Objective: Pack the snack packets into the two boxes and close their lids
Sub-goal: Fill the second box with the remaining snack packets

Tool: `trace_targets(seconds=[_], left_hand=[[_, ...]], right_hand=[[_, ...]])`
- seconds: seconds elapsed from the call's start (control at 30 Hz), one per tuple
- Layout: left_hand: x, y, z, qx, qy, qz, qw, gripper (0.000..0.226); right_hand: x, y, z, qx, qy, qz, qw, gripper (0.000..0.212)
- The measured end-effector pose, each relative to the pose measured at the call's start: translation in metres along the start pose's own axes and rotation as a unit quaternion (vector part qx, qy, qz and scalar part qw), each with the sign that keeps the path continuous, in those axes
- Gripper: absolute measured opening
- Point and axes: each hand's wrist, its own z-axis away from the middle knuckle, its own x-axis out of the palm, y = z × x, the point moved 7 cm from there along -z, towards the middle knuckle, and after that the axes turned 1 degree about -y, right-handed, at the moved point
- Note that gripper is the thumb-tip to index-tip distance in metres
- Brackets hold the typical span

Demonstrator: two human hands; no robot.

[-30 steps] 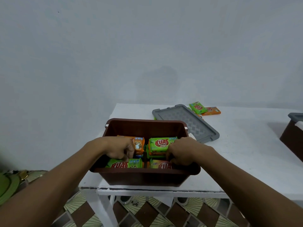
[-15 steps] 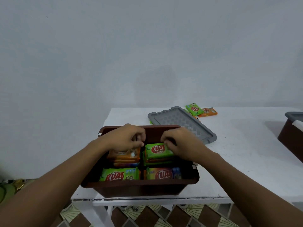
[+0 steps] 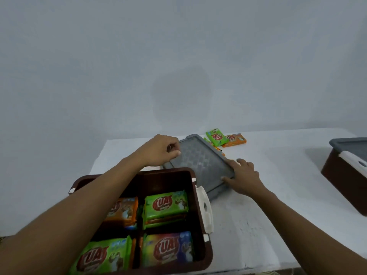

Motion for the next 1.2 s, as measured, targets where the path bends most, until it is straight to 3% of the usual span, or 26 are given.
trace_targets(seconds=[0.07,0.23,0.4,0.5,0.6,0.73,0.9,1.0,1.07,1.2], left_hand=[[0.009,-0.008,-0.018,-0.028,-0.027,-0.013,0.999,0.008],[0.043,-0.016,-0.048,-0.107,-0.157,-0.089,0.978,0.031],[0.090,0.002,-0.072,-0.097,-0.290,-0.092,0.948,0.041],[0.109,0.034,-0.086,-0.060,-0.345,-0.049,0.935,0.036],[0.113,0.044,-0.102,-0.050,-0.332,-0.026,0.941,0.032],[0.104,0.030,-0.114,-0.064,-0.291,-0.087,0.951,0.027],[0.099,-0.002,-0.112,-0.153,-0.294,-0.214,0.919,0.048],[0.104,-0.009,-0.101,-0.232,-0.318,-0.161,0.905,0.056],[0.109,-0.007,-0.100,-0.226,-0.323,-0.178,0.902,0.062],[0.117,-0.009,-0.103,-0.191,-0.308,-0.250,0.898,0.085]], right_hand=[[0.011,0.018,-0.008,0.008,-0.052,0.000,0.999,0.066],[-0.006,0.073,-0.019,0.009,-0.075,0.044,0.996,0.060],[-0.035,0.124,-0.012,0.086,0.029,0.133,0.987,0.042],[-0.030,0.103,-0.014,-0.006,0.046,0.090,0.995,0.052],[-0.006,0.083,-0.019,-0.065,-0.032,0.035,0.997,0.068],[-0.005,0.093,-0.033,-0.091,-0.077,0.010,0.993,0.065],[-0.027,0.128,-0.042,-0.106,-0.117,-0.062,0.986,0.048],[-0.034,0.138,-0.047,-0.081,-0.097,-0.037,0.991,0.073],[-0.030,0.130,-0.054,-0.058,-0.097,0.012,0.993,0.084],[-0.023,0.113,-0.065,-0.023,-0.101,0.015,0.994,0.080]])
